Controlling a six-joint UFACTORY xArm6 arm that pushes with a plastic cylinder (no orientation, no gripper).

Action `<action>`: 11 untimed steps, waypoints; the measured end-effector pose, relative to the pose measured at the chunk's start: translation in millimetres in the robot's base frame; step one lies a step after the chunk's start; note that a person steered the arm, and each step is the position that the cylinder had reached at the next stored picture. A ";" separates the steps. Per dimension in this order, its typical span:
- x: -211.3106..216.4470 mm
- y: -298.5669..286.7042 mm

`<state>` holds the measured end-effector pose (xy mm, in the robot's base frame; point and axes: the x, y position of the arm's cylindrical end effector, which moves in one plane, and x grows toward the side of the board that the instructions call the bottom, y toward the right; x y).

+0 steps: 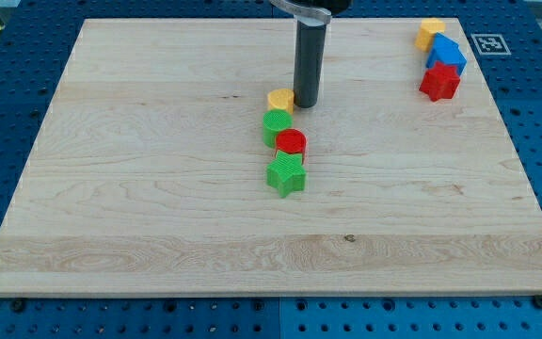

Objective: Move the arm to the bottom of the red star

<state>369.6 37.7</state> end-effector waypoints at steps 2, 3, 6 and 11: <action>-7.0 -25.0; -20.4 -39.9; -38.4 -75.8; -110.0 -98.9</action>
<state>259.6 -61.2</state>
